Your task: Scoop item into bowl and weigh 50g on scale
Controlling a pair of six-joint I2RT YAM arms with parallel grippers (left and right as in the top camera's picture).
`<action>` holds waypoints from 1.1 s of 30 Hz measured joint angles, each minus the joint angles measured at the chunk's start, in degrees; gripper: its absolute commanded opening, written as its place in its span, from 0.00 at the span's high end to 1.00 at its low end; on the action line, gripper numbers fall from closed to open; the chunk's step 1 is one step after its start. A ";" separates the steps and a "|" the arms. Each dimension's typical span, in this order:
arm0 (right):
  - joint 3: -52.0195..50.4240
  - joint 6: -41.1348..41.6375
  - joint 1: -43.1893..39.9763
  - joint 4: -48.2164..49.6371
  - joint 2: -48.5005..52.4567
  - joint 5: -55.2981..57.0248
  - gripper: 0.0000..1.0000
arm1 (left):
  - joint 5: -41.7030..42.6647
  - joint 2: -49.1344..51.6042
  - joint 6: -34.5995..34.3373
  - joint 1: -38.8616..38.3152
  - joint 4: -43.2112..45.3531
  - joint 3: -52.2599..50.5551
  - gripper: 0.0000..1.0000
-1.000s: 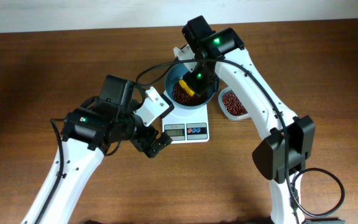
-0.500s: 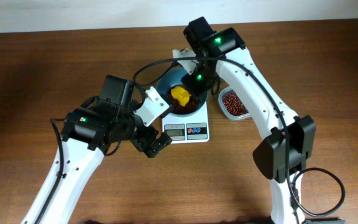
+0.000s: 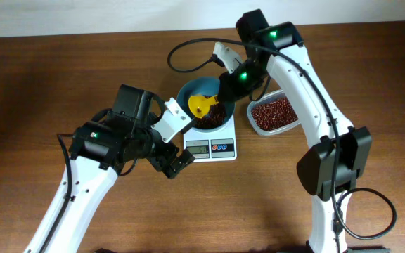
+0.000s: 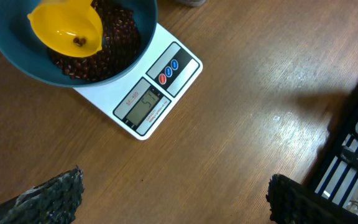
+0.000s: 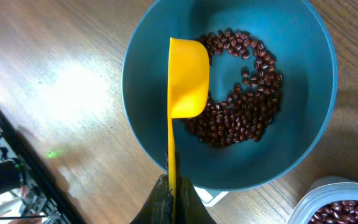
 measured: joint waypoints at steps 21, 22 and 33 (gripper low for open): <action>3.91 2.75 -11.26 -0.59 -7.15 -2.29 0.96 | 0.00 0.02 0.00 0.00 -0.02 0.00 0.01; 3.93 2.80 -11.26 -0.61 -7.34 -2.29 0.96 | 0.00 0.02 0.00 0.00 -0.02 0.00 0.01; 3.93 8.74 -17.14 -8.52 -9.84 7.15 0.96 | 0.00 0.00 0.00 0.00 0.00 0.00 0.01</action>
